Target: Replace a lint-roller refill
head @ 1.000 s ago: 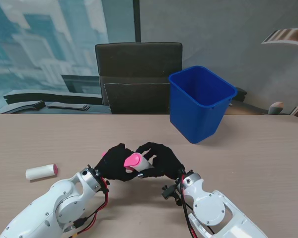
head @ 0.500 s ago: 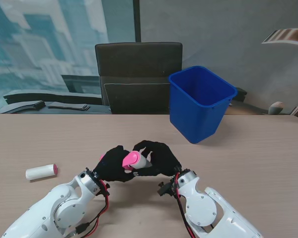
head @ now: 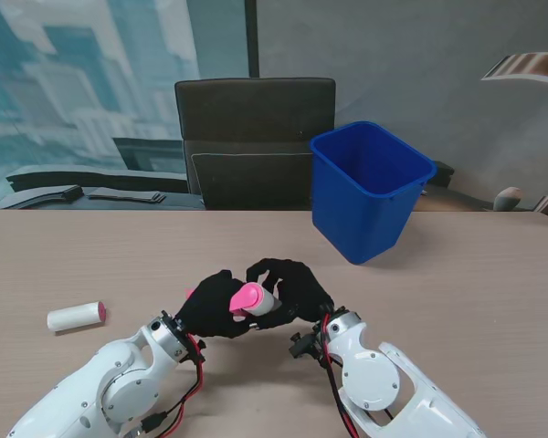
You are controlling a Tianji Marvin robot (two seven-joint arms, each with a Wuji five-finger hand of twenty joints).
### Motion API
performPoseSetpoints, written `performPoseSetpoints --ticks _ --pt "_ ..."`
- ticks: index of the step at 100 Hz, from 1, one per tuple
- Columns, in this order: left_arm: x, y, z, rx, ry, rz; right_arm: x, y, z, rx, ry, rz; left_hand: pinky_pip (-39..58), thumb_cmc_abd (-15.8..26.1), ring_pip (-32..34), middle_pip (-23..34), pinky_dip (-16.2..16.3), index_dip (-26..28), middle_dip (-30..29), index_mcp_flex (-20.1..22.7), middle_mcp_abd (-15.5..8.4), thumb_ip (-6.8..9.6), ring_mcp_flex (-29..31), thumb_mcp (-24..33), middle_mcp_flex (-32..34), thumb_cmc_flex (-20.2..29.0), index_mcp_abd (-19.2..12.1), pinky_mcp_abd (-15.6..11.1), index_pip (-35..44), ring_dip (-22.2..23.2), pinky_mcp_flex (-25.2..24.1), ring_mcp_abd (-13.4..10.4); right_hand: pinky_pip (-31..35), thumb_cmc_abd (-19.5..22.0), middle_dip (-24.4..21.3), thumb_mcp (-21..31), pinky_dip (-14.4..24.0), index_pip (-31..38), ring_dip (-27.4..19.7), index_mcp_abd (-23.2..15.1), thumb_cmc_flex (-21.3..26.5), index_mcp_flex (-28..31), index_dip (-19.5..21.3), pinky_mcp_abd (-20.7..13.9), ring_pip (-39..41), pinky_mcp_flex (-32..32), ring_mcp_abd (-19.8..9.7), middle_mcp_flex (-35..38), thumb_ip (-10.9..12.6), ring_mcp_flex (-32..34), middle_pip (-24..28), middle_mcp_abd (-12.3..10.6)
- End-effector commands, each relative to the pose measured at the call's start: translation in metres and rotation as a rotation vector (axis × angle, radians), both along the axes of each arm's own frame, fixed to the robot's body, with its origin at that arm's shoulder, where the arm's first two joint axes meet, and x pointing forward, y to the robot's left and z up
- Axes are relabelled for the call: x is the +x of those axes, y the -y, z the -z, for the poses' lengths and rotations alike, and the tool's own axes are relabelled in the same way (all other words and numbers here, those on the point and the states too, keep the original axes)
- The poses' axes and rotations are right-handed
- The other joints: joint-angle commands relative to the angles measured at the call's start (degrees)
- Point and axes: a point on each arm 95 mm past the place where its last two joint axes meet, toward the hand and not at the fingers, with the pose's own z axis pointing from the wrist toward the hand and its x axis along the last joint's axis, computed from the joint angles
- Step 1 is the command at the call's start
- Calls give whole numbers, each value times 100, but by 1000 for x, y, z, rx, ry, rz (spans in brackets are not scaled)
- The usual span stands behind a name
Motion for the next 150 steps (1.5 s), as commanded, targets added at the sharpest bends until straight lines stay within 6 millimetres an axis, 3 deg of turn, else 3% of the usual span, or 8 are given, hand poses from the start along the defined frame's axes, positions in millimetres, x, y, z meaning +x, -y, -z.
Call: performPoseSetpoints --ticks 1,26,42,48,67,113,135,150 --pt "0 15 -13 -20 33 41 -16 -17 4 5 -38 -53 293 249 314 18 -19 81 272 -638 -426 926 204 1587 -154 1025 -671 -188 -417 137 22 -82 334 1072 349 4332 -151 2394 354 438 1880 2117 574 -4109 1438 -43 -4126 1244 996 47 1401 -483" --pt "4 16 -10 9 41 57 -22 -20 3 94 -153 -59 328 124 207 -114 -42 76 138 -600 -436 1026 238 1480 -76 1020 -683 -192 -379 11 49 -51 701 970 529 4334 -121 2410 546 322 1839 2183 674 -4524 1720 -7 -4356 1379 1471 59 1474 -492" --pt "6 17 -7 29 30 59 -24 -21 2 124 -186 -52 117 -383 -320 -620 -170 -99 -324 -559 -540 427 200 1443 97 1202 -773 -188 -459 -231 0 89 728 967 535 4334 -127 2392 557 316 1832 2200 677 -4559 1716 -5 -4372 1397 1502 59 1448 -502" --pt "7 18 -6 38 45 55 -25 -21 1 137 -199 -51 33 -534 -458 -620 -203 -17 -436 -561 -643 373 187 1614 140 1149 -852 -198 -376 -281 -19 85 731 967 540 4334 -130 2387 559 312 1830 2204 678 -4566 1714 -6 -4373 1398 1506 59 1440 -504" --pt "12 17 -1 80 81 69 -29 -22 -1 216 -281 -70 163 -504 -350 -178 -932 235 -505 -613 -781 701 251 1888 33 1029 -995 -132 -202 -139 -39 41 820 960 592 4334 -95 2378 624 321 1827 2228 693 -4629 1784 14 -4392 1441 1587 62 1430 -506" --pt "15 14 2 114 118 125 -31 -14 -4 290 -359 -93 165 -237 -374 -193 -827 278 -370 -572 -928 717 158 1786 -54 961 -1258 -242 -70 -114 -66 -53 846 973 688 4334 -236 2380 765 311 1791 2233 738 -4485 2048 -17 -4322 1557 1848 42 1495 -593" --pt "17 10 2 127 146 142 -30 -10 -5 313 -382 -101 107 -94 -388 -200 -786 296 -272 -615 -1053 762 125 1766 -99 895 -1411 -322 16 -88 -78 -145 608 1114 592 4333 -542 2458 650 265 1697 2317 757 -4029 2019 -78 -4069 1704 2252 14 1555 -710" --pt "17 6 1 126 146 131 -24 -4 -4 232 -312 -104 107 -61 -400 -216 -747 284 -243 -643 -1028 754 106 1737 -116 887 -1387 -359 8 -89 -79 -181 -319 1403 467 4334 -1506 2471 265 63 1577 2266 809 -2349 1675 -86 -3663 1572 2050 -10 1648 -875"
